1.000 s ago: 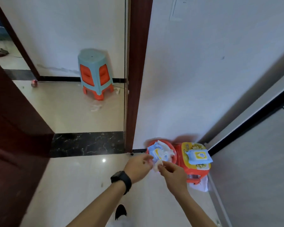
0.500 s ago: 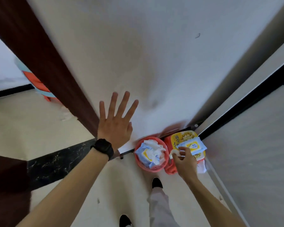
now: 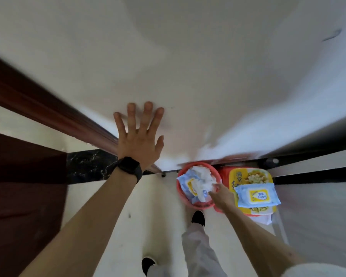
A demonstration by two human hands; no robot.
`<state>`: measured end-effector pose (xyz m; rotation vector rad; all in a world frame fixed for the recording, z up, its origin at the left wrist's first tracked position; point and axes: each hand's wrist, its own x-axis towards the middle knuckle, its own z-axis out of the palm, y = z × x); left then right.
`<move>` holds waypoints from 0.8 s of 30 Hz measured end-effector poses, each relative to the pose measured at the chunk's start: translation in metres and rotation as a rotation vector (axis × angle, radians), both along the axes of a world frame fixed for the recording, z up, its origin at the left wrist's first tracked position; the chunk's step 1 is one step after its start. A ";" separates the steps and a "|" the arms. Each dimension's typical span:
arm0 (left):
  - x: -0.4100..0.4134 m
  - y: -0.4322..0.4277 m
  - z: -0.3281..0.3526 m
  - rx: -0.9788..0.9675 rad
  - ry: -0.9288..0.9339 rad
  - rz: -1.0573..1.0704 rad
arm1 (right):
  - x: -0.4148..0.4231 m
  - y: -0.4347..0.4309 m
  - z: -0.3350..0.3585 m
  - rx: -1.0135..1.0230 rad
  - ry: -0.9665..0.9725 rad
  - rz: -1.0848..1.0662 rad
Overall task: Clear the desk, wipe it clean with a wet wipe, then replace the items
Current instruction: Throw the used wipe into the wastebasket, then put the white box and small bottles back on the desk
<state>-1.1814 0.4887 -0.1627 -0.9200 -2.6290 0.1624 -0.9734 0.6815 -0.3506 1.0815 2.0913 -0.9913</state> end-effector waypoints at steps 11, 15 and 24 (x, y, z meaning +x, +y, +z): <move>0.101 -0.052 0.013 -0.041 -0.551 0.293 | -0.030 -0.049 0.142 -0.028 0.394 0.373; 0.163 -0.131 0.028 0.164 -0.682 0.577 | -0.036 -0.115 0.207 0.028 0.677 0.650; 0.344 -0.376 0.087 0.549 -0.477 1.138 | 0.020 -0.367 0.312 -0.076 1.119 1.316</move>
